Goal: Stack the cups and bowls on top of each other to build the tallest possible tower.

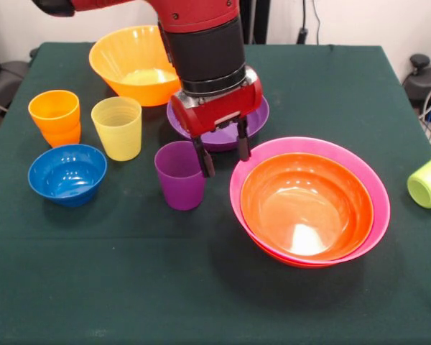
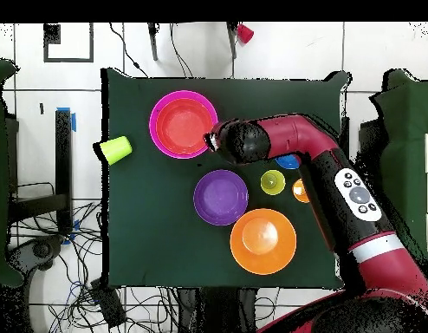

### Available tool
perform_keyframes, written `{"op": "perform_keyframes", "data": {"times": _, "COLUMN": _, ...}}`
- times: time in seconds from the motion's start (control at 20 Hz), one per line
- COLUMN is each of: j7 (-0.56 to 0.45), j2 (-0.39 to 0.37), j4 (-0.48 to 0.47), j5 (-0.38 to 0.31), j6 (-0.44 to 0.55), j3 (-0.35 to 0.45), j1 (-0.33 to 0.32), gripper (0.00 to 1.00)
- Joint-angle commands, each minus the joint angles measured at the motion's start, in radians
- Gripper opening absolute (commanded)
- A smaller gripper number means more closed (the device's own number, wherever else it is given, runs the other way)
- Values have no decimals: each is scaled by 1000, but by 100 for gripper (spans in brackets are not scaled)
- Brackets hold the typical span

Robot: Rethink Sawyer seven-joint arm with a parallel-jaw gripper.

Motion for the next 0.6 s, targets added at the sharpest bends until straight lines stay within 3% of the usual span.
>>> {"op": "perform_keyframes", "data": {"times": 0.05, "j7": -85, "j2": 48, "j4": -89, "j5": -84, "j6": -10, "j3": -96, "j1": 43, "gripper": 100}}
{"op": "perform_keyframes", "data": {"times": 0.6, "j7": -89, "j2": 15, "j4": -65, "j5": -71, "j6": -9, "j3": -106, "j1": 51, "gripper": 100}}
